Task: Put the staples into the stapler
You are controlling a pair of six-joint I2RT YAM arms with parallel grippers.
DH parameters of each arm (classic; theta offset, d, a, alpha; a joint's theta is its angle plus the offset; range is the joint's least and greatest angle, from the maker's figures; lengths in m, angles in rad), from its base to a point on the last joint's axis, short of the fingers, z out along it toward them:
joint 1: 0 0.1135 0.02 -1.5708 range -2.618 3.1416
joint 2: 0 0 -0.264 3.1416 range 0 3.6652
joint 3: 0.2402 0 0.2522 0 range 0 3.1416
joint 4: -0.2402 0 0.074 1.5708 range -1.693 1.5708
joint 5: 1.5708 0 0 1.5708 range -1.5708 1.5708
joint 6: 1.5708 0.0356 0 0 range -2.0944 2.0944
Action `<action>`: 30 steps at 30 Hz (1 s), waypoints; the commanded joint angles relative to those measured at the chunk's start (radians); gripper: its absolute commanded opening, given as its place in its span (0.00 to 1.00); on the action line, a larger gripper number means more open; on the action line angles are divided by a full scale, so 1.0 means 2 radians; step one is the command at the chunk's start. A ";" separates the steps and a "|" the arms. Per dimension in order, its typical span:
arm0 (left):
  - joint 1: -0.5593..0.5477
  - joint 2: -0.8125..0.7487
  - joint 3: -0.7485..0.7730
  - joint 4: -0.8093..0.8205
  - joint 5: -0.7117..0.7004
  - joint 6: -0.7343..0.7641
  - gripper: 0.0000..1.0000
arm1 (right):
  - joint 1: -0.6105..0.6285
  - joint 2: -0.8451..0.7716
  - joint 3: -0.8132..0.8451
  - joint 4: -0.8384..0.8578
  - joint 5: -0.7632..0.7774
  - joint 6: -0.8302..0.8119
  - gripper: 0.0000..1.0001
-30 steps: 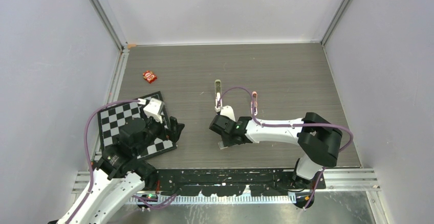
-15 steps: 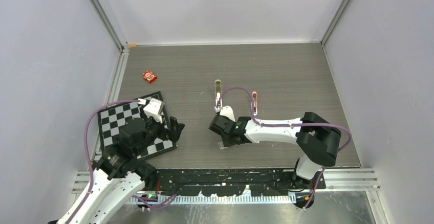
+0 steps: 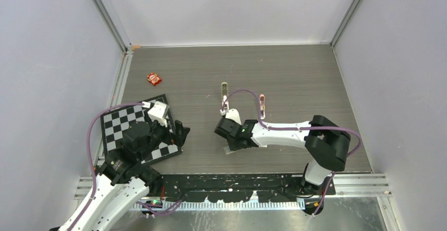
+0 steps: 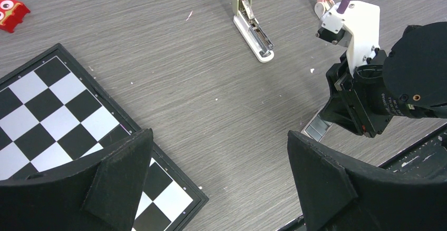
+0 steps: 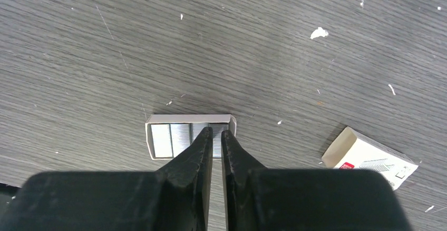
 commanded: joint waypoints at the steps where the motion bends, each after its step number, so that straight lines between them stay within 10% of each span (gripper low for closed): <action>1: 0.000 0.000 0.002 0.005 -0.003 0.007 1.00 | 0.003 -0.009 0.019 0.003 0.000 -0.005 0.16; 30: 0.001 0.002 0.002 0.006 -0.003 0.007 1.00 | 0.003 0.010 0.018 -0.002 0.010 -0.007 0.24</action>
